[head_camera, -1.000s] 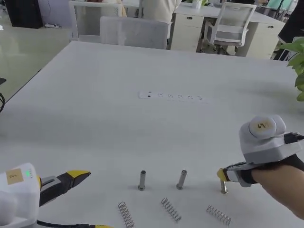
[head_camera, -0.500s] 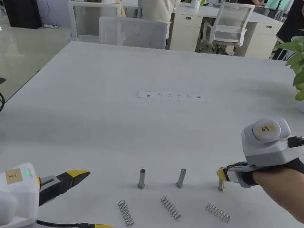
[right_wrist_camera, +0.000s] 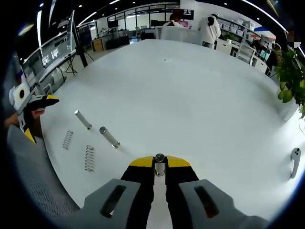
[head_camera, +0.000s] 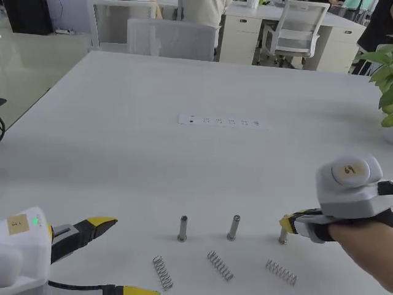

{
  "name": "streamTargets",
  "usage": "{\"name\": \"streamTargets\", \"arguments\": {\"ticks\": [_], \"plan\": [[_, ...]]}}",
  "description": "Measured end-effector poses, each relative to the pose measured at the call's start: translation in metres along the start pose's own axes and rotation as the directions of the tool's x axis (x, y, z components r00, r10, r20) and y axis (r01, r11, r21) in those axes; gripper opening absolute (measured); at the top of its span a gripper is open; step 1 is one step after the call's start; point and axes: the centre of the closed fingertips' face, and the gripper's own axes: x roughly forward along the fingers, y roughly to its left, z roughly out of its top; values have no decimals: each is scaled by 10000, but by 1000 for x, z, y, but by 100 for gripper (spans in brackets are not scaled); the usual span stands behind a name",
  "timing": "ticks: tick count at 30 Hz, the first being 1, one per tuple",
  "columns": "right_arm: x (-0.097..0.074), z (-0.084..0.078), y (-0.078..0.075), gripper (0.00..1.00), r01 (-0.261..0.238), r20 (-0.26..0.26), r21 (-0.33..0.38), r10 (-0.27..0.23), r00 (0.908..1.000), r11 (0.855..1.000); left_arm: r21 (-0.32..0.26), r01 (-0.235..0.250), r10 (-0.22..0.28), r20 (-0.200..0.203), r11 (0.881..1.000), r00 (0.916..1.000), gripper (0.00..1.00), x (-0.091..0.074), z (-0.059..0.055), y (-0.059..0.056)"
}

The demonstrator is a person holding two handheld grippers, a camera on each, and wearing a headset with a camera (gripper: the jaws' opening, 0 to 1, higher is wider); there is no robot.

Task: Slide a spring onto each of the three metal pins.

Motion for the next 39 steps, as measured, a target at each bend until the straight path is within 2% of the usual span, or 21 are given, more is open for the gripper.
{"name": "streamTargets", "arguments": {"ticks": [11,25,33,39], "plan": [[-3,-3,1,5,22,38,-231,-22,10000,9997,43,81,-81,-6,10000,10000,84,1,1,-5],[-1,0,4,5,7,189,-337,-1,9998,9994,33,112,-112,-92,9999,9999,84,0,1,-8],[-1,-1,2,6,27,216,-632,-13,9998,9980,-6,106,-106,-76,9999,9999,84,2,0,-8],[-1,-2,3,7,-8,242,-554,22,9997,9985,4,129,-129,-34,9999,9999,84,3,1,-8]]}}
